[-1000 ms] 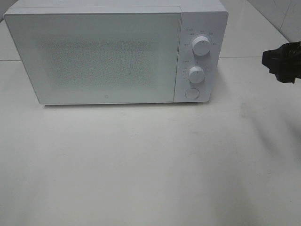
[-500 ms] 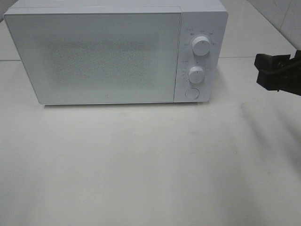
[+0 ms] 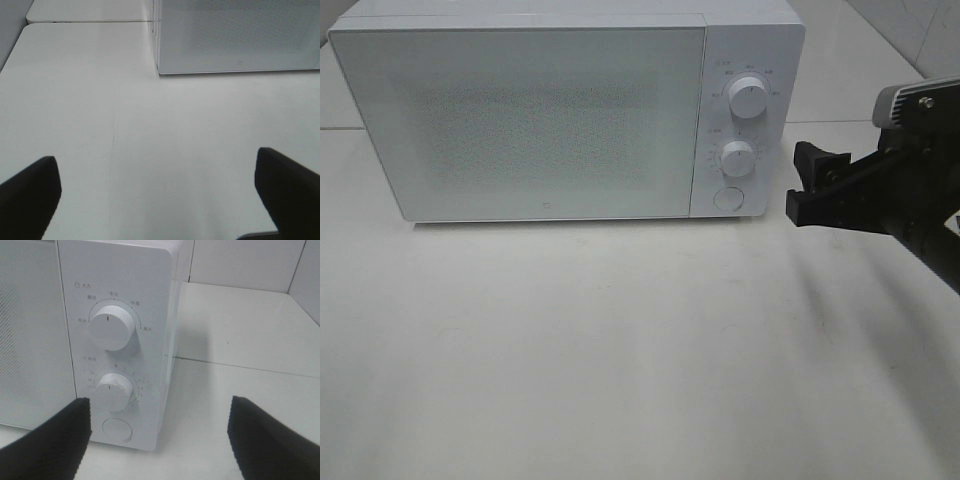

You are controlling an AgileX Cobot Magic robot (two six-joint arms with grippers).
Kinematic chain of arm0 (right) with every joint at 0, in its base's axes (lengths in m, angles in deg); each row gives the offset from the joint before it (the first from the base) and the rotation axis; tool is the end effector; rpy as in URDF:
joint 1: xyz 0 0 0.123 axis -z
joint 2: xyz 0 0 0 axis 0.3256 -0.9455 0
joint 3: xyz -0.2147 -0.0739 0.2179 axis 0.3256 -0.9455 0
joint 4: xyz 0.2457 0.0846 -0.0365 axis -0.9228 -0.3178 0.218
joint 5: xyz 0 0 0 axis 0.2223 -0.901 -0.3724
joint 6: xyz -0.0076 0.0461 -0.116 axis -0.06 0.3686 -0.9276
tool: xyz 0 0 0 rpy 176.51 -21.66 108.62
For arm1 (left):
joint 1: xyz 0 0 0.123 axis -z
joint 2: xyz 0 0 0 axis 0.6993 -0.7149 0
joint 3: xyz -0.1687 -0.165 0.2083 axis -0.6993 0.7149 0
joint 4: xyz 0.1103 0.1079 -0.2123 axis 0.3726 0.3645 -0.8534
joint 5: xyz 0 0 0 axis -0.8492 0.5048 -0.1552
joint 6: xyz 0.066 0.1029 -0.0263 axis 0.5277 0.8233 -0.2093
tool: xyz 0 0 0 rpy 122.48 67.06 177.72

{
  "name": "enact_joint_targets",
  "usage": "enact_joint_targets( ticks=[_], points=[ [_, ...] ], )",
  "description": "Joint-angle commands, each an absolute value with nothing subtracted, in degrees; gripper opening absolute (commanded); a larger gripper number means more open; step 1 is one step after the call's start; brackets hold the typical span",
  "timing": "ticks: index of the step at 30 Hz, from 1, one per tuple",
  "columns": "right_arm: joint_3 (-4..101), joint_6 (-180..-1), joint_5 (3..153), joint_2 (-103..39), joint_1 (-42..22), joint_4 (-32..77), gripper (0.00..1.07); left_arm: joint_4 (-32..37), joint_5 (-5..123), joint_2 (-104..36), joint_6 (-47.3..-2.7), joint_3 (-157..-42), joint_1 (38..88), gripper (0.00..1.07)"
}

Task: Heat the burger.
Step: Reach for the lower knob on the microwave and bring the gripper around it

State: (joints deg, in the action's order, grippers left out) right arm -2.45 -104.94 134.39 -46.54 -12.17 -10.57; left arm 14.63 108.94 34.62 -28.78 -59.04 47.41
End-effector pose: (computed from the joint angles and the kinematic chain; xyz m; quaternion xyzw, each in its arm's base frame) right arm 0.2483 0.0815 0.2052 -0.0468 0.7398 -0.0076 0.6711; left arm 0.0011 -0.0052 0.2724 0.0239 0.8491 -0.0375 0.5264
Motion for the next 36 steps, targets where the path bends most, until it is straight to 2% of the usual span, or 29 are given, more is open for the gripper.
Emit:
enact_joint_targets(
  ticks=[1, 5, 11, 23, 36],
  points=[
    [-2.1, -105.8, 137.8, -48.4, -14.7, -14.9, 0.74, 14.9, 109.0, 35.5, -28.8, -58.8, 47.3, 0.98],
    [-0.7, -105.8, 142.9, -53.1, -20.0, -24.0, 0.74, 14.9, 109.0, 35.5, -28.8, -58.8, 47.3, 0.98],
    [2.1, -105.8, 145.7, -58.1, -23.2, -27.0, 0.74, 14.9, 109.0, 35.5, -28.8, -58.8, 47.3, 0.98],
    [7.6, -104.4, 146.0, -64.5, -23.4, -27.1, 0.74, 14.9, 109.0, 35.5, -28.8, -58.8, 47.3, 0.98],
    [8.7, -101.3, 148.3, -66.5, -23.4, -26.4, 0.76, 14.9, 109.0, 35.5, -28.8, -58.8, 47.3, 0.98]
  ],
)
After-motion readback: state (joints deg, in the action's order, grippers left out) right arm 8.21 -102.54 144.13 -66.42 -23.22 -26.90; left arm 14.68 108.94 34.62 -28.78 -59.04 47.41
